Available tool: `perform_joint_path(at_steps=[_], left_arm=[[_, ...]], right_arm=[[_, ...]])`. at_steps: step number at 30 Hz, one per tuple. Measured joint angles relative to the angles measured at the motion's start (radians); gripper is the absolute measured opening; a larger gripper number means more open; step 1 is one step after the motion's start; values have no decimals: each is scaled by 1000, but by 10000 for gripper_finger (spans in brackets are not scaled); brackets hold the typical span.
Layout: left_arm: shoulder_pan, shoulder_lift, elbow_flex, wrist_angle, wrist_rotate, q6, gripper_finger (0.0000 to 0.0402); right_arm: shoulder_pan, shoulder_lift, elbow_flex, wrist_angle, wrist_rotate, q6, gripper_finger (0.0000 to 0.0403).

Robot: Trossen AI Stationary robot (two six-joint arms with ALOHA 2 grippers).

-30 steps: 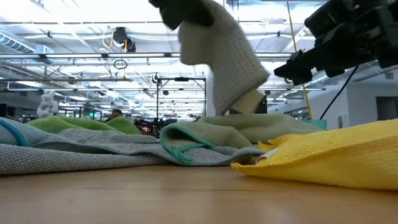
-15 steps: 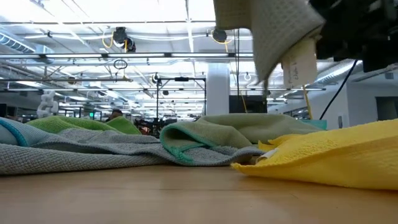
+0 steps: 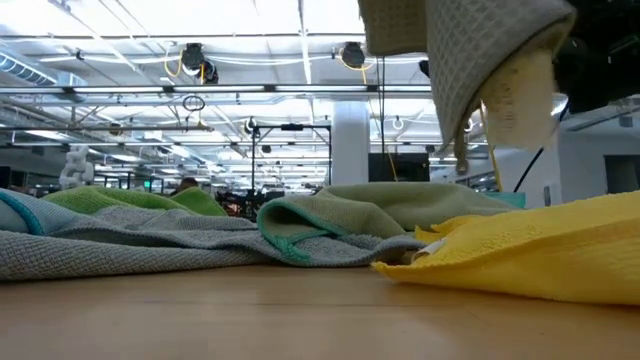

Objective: Fold microfiber towels
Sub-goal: Put the folded gray microfiber cloth into the bin

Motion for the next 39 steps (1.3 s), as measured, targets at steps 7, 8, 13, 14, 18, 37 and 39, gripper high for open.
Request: perform_joint_path(at_steps=[7, 8, 13, 14, 18, 37, 39], left_arm=[[33, 0, 0, -23, 82, 14, 17], [38, 0, 0, -26, 91, 17, 17], [59, 0, 0, -24, 97, 24, 17], [62, 0, 0, -25, 96, 18, 17], [65, 0, 0, -27, 65, 21, 17], [58, 0, 0, -27, -69, 130, 17], [63, 0, 0, -24, -70, 146, 17]], right_arm=[[-9, 87, 44, -1, -84, -36, 380], [-9, 106, 56, 2, -98, -39, 380], [-9, 186, 92, 40, -212, -44, 380], [-9, 195, 94, 45, -241, -40, 380], [3, 222, 106, 45, -276, -34, 365], [17, 225, 106, 53, -165, -5, 55], [-16, 207, 105, 12, -209, 18, 64]])
